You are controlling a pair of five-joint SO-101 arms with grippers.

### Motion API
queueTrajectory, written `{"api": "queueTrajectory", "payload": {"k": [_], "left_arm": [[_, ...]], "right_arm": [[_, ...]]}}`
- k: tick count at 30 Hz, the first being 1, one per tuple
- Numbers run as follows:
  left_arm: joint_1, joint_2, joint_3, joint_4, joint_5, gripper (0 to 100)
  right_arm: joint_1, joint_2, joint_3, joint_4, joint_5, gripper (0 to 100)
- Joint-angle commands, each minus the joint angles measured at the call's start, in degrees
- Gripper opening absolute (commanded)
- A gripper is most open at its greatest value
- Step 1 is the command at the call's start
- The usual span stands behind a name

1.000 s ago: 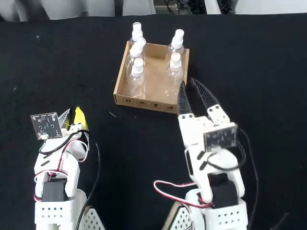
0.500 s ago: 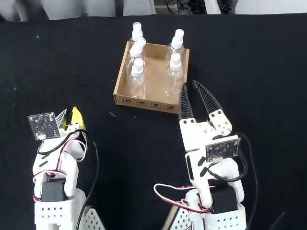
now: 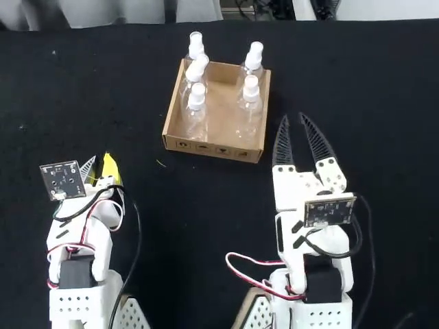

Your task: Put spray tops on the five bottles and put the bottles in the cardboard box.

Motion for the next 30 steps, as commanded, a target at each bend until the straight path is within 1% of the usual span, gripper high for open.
{"api": "queueTrajectory", "payload": {"k": [1,6,17,30], "left_arm": [[-0.6,-0.6,0.1,-1.6,-0.4,7],[-0.6,-0.6,0.3,-1.6,-0.4,7],[-0.6,-0.6,0.3,-1.6,-0.4,7],[-0.6,-0.6,0.4,-1.6,-0.4,7]], "right_arm": [[1.5,-5.6,-6.5,-2.3,0.2,1.1],[1.5,-5.6,-7.6,-1.9,0.3,1.5],[1.8,-5.6,-2.4,-1.8,0.3,1.5],[1.9,-5.5,15.1,-1.7,0.1,1.5]]}}
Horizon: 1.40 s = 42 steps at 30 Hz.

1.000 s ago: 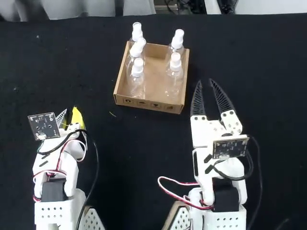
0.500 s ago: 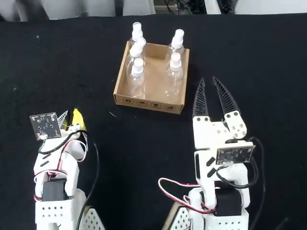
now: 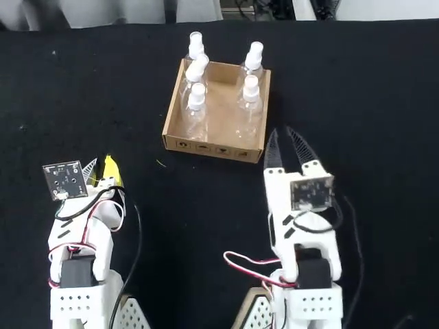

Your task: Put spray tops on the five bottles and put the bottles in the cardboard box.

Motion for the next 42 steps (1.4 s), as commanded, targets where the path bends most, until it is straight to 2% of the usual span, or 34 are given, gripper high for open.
{"api": "queueTrajectory", "payload": {"k": [1,8,24,31,42], "left_arm": [[-0.6,-0.6,-1.0,-1.5,-0.4,7],[-0.6,-0.6,-1.0,-1.5,-0.4,7],[0.0,-0.6,-0.3,-1.6,-0.4,7],[0.0,-0.6,4.0,-9.1,-0.4,7],[2.6,-0.5,4.0,-6.9,-0.4,7]], "right_arm": [[1.9,-5.4,0.7,-0.3,-0.1,1.5],[1.9,-5.4,0.7,6.6,-0.1,1.5],[1.8,-5.5,0.7,30.9,0.2,1.5],[1.8,-5.5,0.7,41.6,0.2,1.5],[1.8,-5.5,0.7,52.0,0.3,1.5]]}}
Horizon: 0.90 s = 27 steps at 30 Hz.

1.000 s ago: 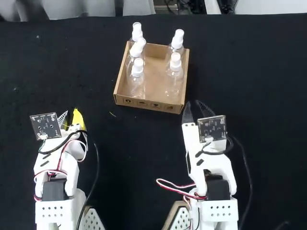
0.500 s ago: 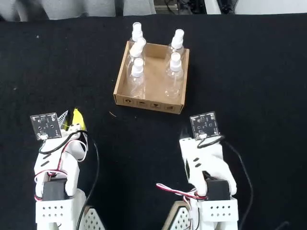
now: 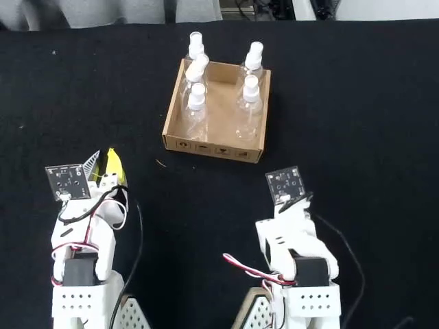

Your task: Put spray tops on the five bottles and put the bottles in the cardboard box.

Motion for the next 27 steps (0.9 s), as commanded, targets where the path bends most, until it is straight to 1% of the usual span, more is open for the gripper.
{"api": "queueTrajectory", "payload": {"k": [1,3,7,9,11,14,17,22,25,27], "left_arm": [[0.7,-0.5,1.5,0.4,-0.4,7],[2.3,-0.5,1.5,0.9,-0.3,7],[6.5,-0.5,1.5,4.7,-0.3,7],[7.4,-0.5,1.5,5.1,-0.3,7],[7.5,-0.5,1.5,7.3,-0.3,7],[7.3,-0.5,1.5,11.8,-0.4,7],[7.6,-0.5,1.5,18.2,-0.3,7],[7.2,-0.5,1.5,29.7,-0.3,7],[7.2,-0.5,1.5,34.0,-0.3,7],[7.2,-0.5,1.5,35.5,-0.3,7]], "right_arm": [[1.8,-5.5,-0.1,2.4,0.2,1.5],[1.8,-5.5,-0.1,2.5,0.2,1.5],[1.8,-5.4,-0.1,2.6,0.2,1.5],[1.8,-5.4,-0.1,2.7,0.2,1.5],[1.8,-5.4,-0.1,2.7,0.2,1.5],[1.8,-5.4,-0.1,2.7,-0.2,1.5],[2.0,-5.4,-0.1,2.7,-0.2,1.3],[7.3,-5.4,-0.1,2.8,0.1,1.4],[8.6,-5.4,-0.1,2.8,0.1,1.2],[8.6,-5.4,-0.1,2.8,-0.2,1.1]]}}
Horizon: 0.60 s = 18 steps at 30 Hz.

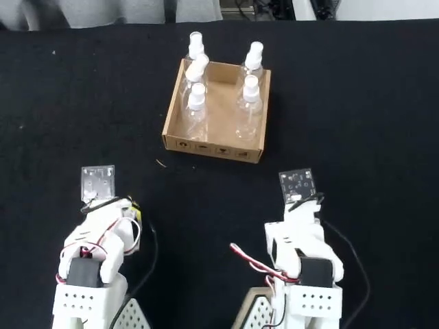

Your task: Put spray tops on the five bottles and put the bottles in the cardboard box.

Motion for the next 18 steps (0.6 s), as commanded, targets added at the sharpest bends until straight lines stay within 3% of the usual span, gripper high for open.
{"api": "queueTrajectory", "payload": {"k": [1,10,18], "left_arm": [[0.2,-0.5,1.5,2.7,-0.3,7],[-4.5,-0.5,1.5,3.0,-0.4,6],[-4.9,-0.5,1.5,5.9,-7.1,4]], "right_arm": [[1.9,-5.4,-0.1,0.4,-0.3,1.1],[1.7,-5.4,-0.1,0.4,-0.4,1.1],[1.9,-5.3,-0.1,0.5,-2.9,1.1]]}}
